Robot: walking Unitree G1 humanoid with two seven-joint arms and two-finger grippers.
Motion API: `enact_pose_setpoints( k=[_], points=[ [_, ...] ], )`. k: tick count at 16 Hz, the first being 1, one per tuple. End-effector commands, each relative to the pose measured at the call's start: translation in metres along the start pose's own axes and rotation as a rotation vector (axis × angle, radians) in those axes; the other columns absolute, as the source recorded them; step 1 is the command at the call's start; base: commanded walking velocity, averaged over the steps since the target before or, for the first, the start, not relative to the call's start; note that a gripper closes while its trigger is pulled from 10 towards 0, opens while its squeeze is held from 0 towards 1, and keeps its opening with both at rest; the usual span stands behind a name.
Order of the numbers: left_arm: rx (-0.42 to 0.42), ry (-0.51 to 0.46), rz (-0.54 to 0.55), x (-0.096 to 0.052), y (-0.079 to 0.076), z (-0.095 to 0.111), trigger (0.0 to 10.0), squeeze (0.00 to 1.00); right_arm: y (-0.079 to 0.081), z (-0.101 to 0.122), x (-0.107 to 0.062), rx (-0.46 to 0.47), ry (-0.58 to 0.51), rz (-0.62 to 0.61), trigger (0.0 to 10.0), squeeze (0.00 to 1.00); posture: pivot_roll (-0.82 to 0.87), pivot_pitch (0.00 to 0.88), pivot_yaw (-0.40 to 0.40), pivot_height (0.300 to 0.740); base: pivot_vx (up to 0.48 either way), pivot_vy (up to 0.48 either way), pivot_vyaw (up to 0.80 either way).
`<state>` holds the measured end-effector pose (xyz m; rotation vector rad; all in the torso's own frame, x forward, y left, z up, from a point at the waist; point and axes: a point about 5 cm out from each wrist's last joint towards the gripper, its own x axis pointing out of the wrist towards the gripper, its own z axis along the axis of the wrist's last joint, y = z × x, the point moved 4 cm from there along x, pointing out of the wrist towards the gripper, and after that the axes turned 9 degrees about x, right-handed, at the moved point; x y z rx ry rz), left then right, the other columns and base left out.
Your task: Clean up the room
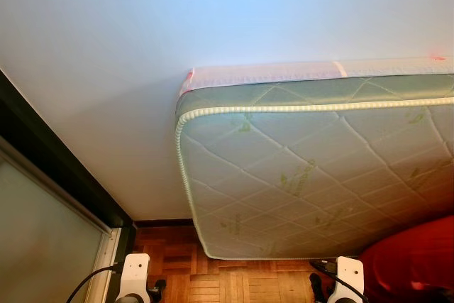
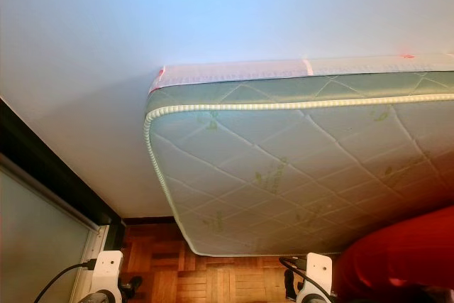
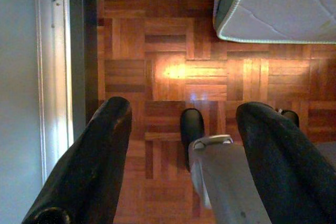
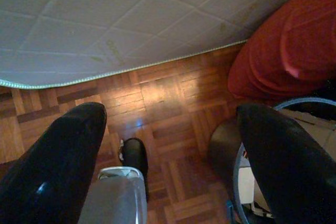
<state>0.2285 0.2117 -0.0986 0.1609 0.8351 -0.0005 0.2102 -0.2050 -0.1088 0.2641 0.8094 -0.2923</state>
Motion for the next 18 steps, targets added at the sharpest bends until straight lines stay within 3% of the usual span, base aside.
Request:
enact_pose_setpoints(
  k=[1,18],
  points=[
    [0.094,0.020,-0.006,0.0093,0.0042,0.0333,10.0,0.00,-0.0067,0.0203,0.0067,0.083,0.052,0.047,10.0,0.00,0.08,0.000,-0.002,0.740,0.000,0.000,0.00],
    [0.106,0.025,0.001,0.0091,0.0045,0.0319,10.0,0.00,-0.0132,0.0165,0.0049,0.108,0.058,0.053,10.0,0.00,0.07,0.000,0.008,0.740,0.000,0.000,0.00]
  ],
)
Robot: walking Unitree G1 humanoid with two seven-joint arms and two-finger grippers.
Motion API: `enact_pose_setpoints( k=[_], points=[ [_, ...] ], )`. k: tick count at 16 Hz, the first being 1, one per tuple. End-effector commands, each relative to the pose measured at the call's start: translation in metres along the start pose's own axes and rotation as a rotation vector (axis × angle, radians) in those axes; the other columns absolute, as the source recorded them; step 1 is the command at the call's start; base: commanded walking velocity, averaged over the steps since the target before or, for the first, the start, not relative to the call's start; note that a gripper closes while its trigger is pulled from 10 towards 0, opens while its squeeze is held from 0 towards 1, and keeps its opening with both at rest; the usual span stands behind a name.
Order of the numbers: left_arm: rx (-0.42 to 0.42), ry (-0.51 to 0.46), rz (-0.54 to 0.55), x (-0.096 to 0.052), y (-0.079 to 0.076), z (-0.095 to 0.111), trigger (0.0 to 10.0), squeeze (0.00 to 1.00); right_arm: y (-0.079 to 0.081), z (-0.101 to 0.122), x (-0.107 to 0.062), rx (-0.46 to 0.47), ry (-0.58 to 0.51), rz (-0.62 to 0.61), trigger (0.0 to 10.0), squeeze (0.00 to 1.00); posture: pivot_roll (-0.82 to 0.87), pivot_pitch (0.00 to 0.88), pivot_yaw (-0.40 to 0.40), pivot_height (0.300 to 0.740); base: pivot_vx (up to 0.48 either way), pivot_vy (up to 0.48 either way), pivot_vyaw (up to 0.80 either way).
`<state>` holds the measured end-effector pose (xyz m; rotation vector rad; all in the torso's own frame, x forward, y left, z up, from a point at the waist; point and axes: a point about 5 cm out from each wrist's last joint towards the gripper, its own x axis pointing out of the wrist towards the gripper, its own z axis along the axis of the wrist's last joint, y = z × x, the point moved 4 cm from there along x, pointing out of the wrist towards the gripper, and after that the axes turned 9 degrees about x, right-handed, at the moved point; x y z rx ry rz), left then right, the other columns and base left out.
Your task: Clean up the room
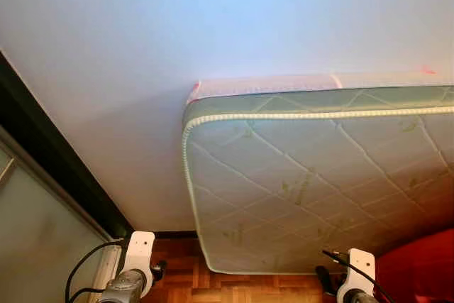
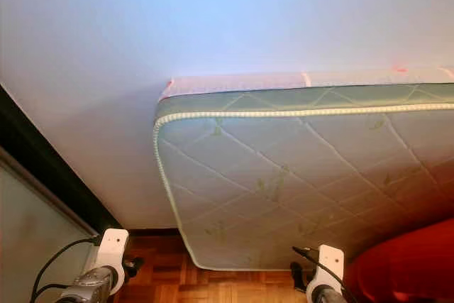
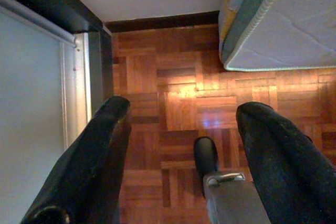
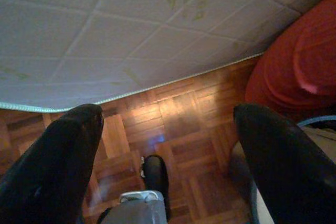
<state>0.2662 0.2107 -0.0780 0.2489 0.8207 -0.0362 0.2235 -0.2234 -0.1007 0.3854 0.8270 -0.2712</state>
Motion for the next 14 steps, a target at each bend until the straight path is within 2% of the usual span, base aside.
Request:
enact_pose_setpoints(
  k=[1,6,9,14],
  points=[
    [0.011,0.041,-0.005,-0.0012,-0.0023,-0.0109,10.0,0.00,-0.0022,-0.0024,-0.0006,0.014,0.010,-0.005,10.0,0.00,0.07,0.000,0.004,0.740,0.000,0.000,0.00],
    [-0.020,0.045,-0.006,-0.0016,-0.0042,-0.0133,10.0,0.00,-0.0056,-0.0014,-0.0005,0.017,0.014,-0.028,10.0,0.00,0.07,0.016,-0.004,0.740,0.000,0.000,0.00],
    [-0.043,0.036,-0.006,-0.0017,-0.0003,-0.0118,10.0,0.00,-0.0033,-0.0073,-0.0008,0.020,0.035,-0.020,10.0,0.00,0.07,0.024,-0.003,0.740,0.000,0.000,-0.73],
    [-0.055,0.027,0.000,-0.0011,0.0007,-0.0084,10.0,0.00,-0.0026,-0.0038,-0.0002,0.018,0.035,-0.009,10.0,0.00,0.07,0.045,-0.003,0.740,0.000,0.000,-0.72]
  ],
)
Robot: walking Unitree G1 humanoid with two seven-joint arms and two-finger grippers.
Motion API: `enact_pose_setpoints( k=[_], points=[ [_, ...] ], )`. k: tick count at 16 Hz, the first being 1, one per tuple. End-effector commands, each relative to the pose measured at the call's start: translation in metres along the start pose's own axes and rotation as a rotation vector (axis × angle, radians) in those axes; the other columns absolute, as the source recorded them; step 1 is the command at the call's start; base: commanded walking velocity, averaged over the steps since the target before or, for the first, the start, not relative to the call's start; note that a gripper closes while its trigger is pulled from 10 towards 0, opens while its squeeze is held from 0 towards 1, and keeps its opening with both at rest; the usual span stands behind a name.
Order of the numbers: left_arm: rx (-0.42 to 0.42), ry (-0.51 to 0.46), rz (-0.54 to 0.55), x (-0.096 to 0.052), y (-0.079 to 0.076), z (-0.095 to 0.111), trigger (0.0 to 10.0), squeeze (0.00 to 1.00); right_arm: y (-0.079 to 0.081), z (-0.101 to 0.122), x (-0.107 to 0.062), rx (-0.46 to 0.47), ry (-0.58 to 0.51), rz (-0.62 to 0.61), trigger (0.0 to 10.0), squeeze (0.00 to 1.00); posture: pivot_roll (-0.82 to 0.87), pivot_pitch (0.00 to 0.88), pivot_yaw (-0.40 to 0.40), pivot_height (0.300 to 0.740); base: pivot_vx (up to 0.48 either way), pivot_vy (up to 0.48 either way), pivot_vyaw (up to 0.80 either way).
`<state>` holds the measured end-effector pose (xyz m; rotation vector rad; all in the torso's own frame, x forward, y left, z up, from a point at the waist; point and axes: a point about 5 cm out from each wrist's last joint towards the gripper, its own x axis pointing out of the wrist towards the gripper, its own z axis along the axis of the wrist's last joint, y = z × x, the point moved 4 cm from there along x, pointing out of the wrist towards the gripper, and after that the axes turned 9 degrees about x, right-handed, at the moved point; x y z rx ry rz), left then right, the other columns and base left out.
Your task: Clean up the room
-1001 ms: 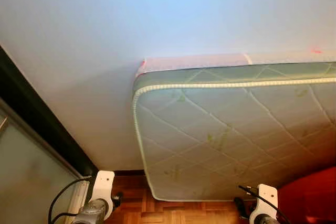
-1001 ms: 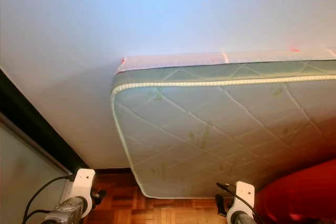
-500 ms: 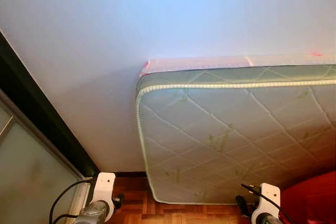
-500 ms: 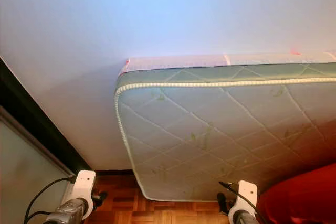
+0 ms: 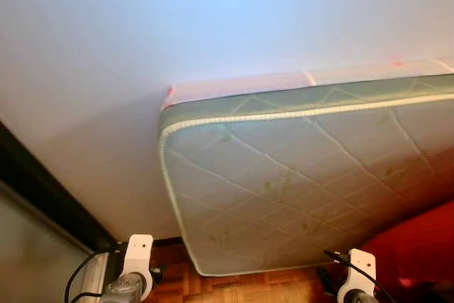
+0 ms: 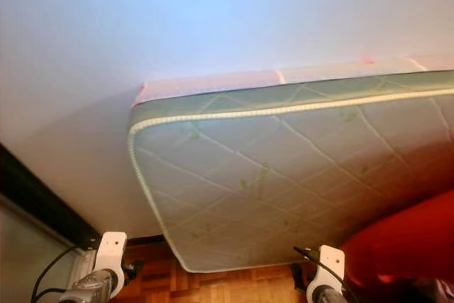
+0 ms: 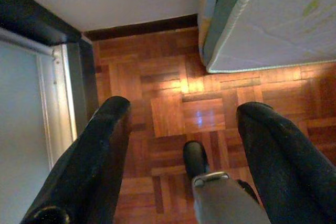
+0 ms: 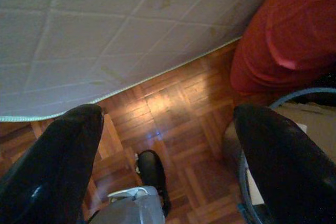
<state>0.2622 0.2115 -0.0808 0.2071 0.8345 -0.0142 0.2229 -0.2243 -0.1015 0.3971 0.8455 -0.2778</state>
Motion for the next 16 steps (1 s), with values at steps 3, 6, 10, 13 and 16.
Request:
enact_pose_setpoints(
  k=[3,6,10,13,16],
  points=[
    [-0.007,0.014,-0.004,-0.0001,-0.0007,-0.0026,10.0,0.00,-0.0030,-0.0012,-0.0006,0.021,0.001,-0.010,10.0,0.00,0.07,0.048,-0.003,0.740,0.000,0.000,-0.23],
    [-0.004,0.019,-0.006,-0.0001,-0.0016,-0.0036,10.0,0.00,-0.0027,-0.0022,-0.0007,0.012,0.005,-0.007,10.0,0.00,0.08,0.038,0.002,0.740,0.000,0.000,0.00],
    [-0.019,0.024,0.000,-0.0008,-0.0010,-0.0072,10.0,0.00,-0.0028,-0.0037,-0.0008,-0.012,0.018,-0.001,10.0,0.00,0.08,0.024,-0.001,0.740,0.000,0.000,0.00],
    [-0.024,0.030,-0.006,-0.0012,-0.0025,-0.0100,10.0,0.00,-0.0033,-0.0041,-0.0010,-0.015,0.020,0.001,10.0,0.00,0.08,0.014,-0.002,0.740,0.000,0.000,0.00],
    [-0.030,0.029,-0.005,-0.0012,-0.0024,-0.0102,10.0,0.00,-0.0024,-0.0038,-0.0008,-0.017,0.023,0.006,10.0,0.00,0.08,0.019,-0.003,0.740,0.000,0.000,0.00]
  ],
)
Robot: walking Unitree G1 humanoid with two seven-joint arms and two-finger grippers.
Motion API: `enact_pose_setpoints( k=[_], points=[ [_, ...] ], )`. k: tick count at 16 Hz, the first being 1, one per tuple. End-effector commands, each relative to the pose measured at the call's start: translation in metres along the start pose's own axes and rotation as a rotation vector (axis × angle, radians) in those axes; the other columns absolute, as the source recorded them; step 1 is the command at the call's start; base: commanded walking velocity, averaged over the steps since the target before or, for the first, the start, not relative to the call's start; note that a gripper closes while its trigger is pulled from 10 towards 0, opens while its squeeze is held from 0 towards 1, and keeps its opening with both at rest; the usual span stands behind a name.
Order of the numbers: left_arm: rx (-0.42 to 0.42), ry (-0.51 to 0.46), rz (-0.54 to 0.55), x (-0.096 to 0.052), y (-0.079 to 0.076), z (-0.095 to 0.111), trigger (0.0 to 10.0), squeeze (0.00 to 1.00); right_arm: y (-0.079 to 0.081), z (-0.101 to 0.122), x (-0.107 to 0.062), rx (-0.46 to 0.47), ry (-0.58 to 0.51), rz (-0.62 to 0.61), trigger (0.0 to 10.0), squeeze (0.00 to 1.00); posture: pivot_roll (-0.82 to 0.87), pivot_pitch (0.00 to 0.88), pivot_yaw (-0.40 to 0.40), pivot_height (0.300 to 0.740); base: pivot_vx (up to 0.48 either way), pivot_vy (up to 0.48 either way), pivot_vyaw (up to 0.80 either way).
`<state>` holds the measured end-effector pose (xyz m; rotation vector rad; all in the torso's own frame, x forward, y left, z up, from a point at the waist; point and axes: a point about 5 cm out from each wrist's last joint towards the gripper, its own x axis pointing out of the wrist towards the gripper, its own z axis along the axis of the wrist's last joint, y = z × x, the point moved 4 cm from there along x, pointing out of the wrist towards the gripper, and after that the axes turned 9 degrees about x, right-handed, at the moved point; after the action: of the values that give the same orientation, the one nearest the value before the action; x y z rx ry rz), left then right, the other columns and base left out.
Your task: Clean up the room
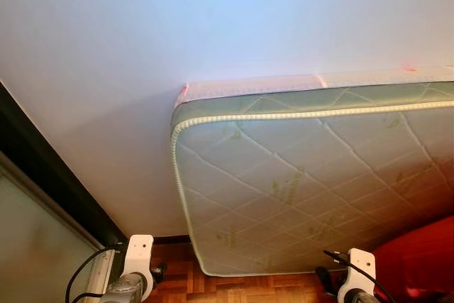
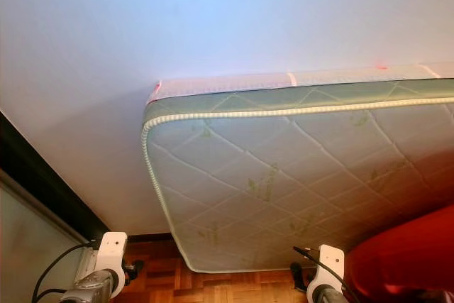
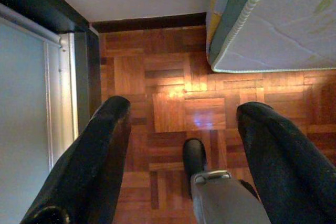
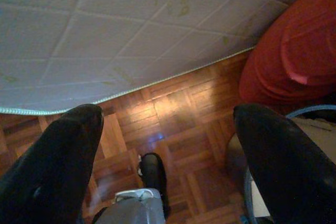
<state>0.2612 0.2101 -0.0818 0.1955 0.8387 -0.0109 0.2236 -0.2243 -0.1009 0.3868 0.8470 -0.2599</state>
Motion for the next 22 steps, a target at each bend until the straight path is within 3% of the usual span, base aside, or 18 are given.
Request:
enact_pose_setpoints(
  k=[1,9,22],
  points=[
    [-0.017,0.024,0.000,-0.0012,-0.0001,-0.0089,10.0,0.00,-0.0026,-0.0042,-0.0008,-0.001,0.019,-0.004,10.0,0.00,0.08,0.023,-0.004,0.740,0.000,0.000,0.00],
    [-0.022,0.021,0.005,-0.0009,0.0010,-0.0071,10.0,0.00,-0.0004,-0.0014,-0.0001,0.005,0.011,0.005,10.0,0.00,0.08,0.051,-0.004,0.740,0.000,0.000,0.00],
    [-0.033,0.018,-0.008,-0.0007,-0.0030,-0.0067,10.0,0.00,-0.0008,-0.0035,-0.0005,-0.004,0.017,0.008,10.0,0.00,0.08,0.038,-0.004,0.740,-0.252,0.000,0.00]
  ],
)
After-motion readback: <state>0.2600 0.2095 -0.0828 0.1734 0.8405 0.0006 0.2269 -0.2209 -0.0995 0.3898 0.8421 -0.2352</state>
